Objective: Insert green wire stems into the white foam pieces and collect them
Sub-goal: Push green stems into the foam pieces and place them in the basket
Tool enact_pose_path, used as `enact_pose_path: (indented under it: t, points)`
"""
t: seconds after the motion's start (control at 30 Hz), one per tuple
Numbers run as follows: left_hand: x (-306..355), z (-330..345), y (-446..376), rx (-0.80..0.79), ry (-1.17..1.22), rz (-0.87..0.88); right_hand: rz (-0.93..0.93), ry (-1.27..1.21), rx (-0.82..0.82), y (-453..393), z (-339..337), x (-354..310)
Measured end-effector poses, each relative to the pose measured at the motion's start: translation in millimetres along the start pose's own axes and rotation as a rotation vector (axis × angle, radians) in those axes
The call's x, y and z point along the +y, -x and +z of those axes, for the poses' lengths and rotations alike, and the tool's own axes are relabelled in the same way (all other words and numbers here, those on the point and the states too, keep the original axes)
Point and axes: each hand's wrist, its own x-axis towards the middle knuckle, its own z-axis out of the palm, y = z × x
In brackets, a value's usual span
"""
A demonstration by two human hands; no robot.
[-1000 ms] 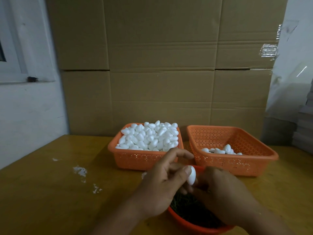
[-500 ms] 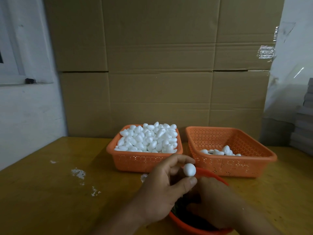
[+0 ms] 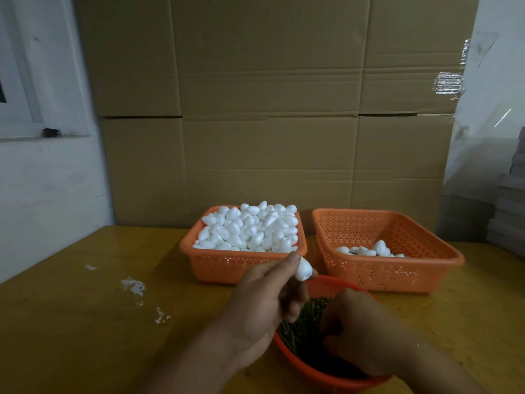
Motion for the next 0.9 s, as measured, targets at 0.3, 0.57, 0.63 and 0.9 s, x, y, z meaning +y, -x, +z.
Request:
enact_pose_path:
  t: [0.3,0.57,0.63,0.9]
  points:
    - [4,-4,-2,-0.033,0.172,-0.112,0.047,-0.012,0.053,4,0,-5]
    - [6,-6,-2,-0.033,0.213,-0.153,-0.058,-0.116,0.218,15,-7,-6]
    - [6,-6,-2,-0.028,0.219,-0.156,-0.118,-0.162,0.246,17,-7,-7]
    - [7,-8,-3,-0.059,0.267,-0.197,-0.135,-0.318,0.255,15,-4,-3]
